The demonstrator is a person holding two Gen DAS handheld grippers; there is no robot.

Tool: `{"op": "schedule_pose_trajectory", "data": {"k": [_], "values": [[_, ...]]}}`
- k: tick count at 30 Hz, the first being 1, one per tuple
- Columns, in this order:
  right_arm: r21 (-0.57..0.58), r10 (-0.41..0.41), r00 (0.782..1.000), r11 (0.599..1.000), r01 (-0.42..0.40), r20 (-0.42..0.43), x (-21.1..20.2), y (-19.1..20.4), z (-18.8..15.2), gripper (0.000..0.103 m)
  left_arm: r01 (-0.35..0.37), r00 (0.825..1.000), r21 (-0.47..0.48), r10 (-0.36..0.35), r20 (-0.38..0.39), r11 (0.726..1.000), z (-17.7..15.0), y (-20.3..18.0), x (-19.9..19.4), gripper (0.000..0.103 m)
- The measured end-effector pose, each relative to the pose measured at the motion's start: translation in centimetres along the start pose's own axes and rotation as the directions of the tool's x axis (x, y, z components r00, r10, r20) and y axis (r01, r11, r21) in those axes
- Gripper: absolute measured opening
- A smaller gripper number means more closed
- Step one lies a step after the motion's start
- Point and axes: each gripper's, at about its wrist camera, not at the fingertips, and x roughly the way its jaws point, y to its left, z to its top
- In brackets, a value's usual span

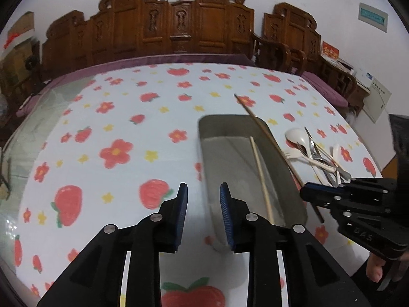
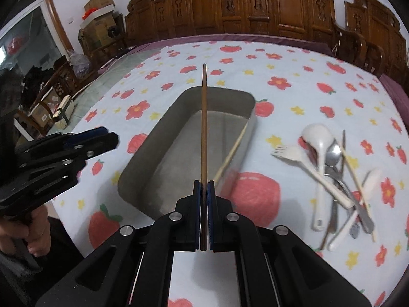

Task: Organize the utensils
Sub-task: 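Lower the chopstick into the metal tray with the left tool while the right tool carries its chopstick over, then release the wooden chopstick into the metal tray with the right tool, then grasp the white plastic fork from the utensil pile with the right tool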

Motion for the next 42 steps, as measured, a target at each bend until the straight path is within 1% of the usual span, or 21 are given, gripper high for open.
{"op": "schedule_pose_trajectory", "data": {"k": [5, 12, 17, 19, 27, 29, 32, 34, 35, 38, 40, 42], "values": [[0.024, 0.008, 0.999, 1.0, -0.007, -0.038, 1.9, 0.8, 0.6, 0.006, -0.021, 0.999, -0.002, 0.021, 0.03, 1.0, 0.0, 0.9, -1.1, 0.025], [0.018, -0.015, 0.997, 1.0, 0.016, -0.08, 3.8, 1.5, 0.9, 0.006, -0.024, 0.999, -0.017, 0.025, 0.042, 1.0, 0.0, 1.6, -1.5, 0.025], [0.03, -0.012, 0.995, 0.999, 0.015, -0.097, 4.6, 1.6, 1.0, 0.006, -0.024, 0.999, -0.021, 0.025, 0.043, 1.0, 0.0, 1.7, -1.5, 0.025], [0.029, -0.008, 0.995, 1.0, 0.01, -0.101, 4.7, 1.7, 1.0, 0.006, -0.024, 0.999, -0.02, 0.025, 0.043, 1.0, 0.0, 1.7, -1.5, 0.029], [0.012, 0.027, 0.998, 1.0, -0.026, -0.061, 3.9, 1.8, 0.9, 0.008, -0.021, 0.999, -0.015, 0.022, 0.049, 1.0, 0.0, 1.5, -1.4, 0.03], [-0.004, 0.025, 0.999, 1.0, -0.026, -0.042, 3.2, 1.7, 0.9, 0.008, -0.017, 0.998, -0.014, 0.018, 0.053, 1.0, 0.0, 1.2, -1.4, 0.03], [-0.027, 0.012, 1.0, 1.0, -0.012, 0.006, 0.9, 0.9, 0.6, 0.008, -0.008, 0.998, -0.013, 0.009, 0.058, 1.0, -0.1, 0.5, -1.5, 0.03], [-0.032, 0.001, 0.999, 0.999, 0.001, 0.032, -0.3, 0.0, 0.3, 0.008, -0.019, 0.998, 0.0, 0.019, 0.062, 1.0, -0.1, -0.2, -1.4, 0.04], [-0.035, -0.007, 0.999, 0.999, 0.008, 0.046, -1.2, -0.6, 0.1, 0.008, -0.021, 0.998, 0.007, 0.02, 0.066, 1.0, -0.1, -0.6, -1.4, 0.047], [-0.046, -0.044, 0.996, 0.998, 0.048, 0.075, -3.4, -2.6, -0.7, 0.008, -0.011, 0.998, 0.023, 0.01, 0.065, 1.0, -0.2, -1.7, -1.3, 0.048], [-0.044, -0.074, 0.994, 0.996, 0.078, 0.086, -4.8, -4.4, -1.5, 0.008, -0.008, 0.998, 0.03, 0.006, 0.064, 1.0, -0.4, -2.3, -1.2, 0.053], [-0.035, -0.106, 0.99, 0.993, 0.11, 0.094, -5.7, -6.3, -2.3, 0.008, 0.0, 0.998, 0.045, -0.003, 0.067, 0.999, -0.5, -3.2, -1.1, 0.062]]}}
